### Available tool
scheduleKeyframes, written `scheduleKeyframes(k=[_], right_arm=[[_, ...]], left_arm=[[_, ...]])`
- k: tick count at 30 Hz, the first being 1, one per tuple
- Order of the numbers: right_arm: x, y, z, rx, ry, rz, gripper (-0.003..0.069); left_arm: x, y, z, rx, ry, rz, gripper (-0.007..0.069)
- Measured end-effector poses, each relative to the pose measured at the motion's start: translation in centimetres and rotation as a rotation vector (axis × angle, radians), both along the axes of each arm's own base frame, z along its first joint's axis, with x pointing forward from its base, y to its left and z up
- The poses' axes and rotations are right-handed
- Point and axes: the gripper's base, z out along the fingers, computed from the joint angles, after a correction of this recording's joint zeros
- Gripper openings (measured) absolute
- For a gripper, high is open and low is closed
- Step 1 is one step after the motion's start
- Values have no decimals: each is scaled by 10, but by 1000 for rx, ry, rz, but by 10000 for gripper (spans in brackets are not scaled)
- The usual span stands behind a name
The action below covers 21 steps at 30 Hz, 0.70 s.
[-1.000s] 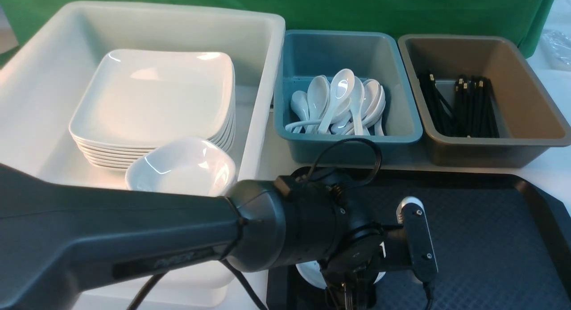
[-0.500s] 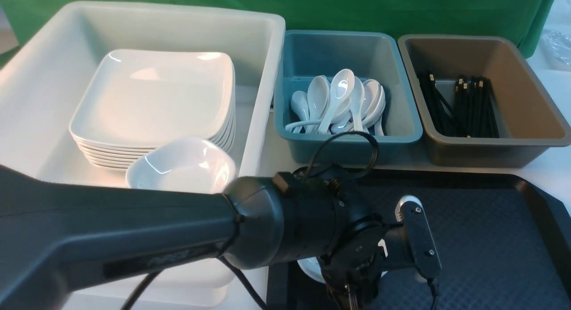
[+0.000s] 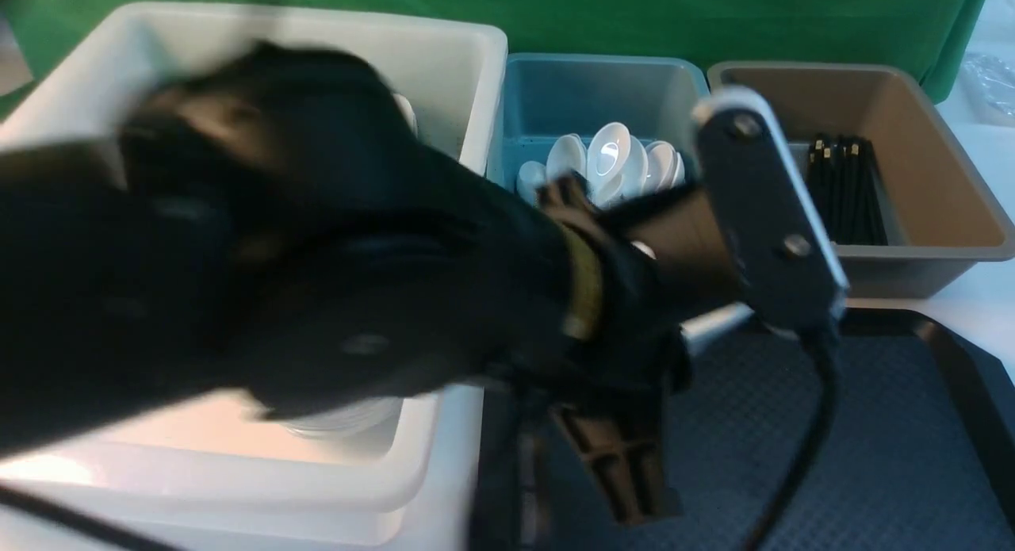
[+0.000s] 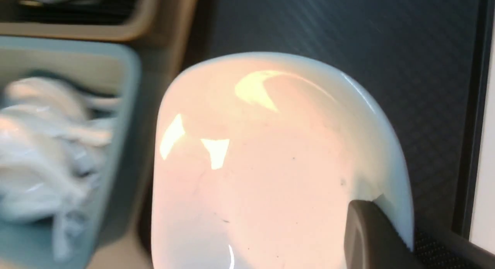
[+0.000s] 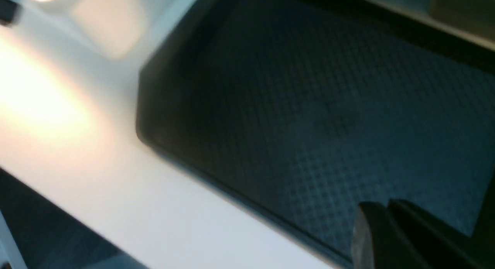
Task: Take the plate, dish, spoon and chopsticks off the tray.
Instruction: Use the left arm to put the small plate into the large storage box on the left
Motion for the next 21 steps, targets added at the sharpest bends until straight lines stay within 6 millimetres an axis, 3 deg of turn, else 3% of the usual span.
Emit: scheduleKeyframes(k=[4,5,8,14,21], right_arm=[[6,7,4,32,-38,11,71],[9,11,5,38,-46,15,72],[14,16,5,38,-49,19,71],[19,21,4,24,-37,22,71],[19,22,4,25,-37,24,78]], left_arm=[[1,49,17,114,15,225,24],[8,66,13,174,52,319,24],[24,87,0,218,87,409,24],[60,110,-47,265,117,482,24],[78,104,-69,276,116,471,24]])
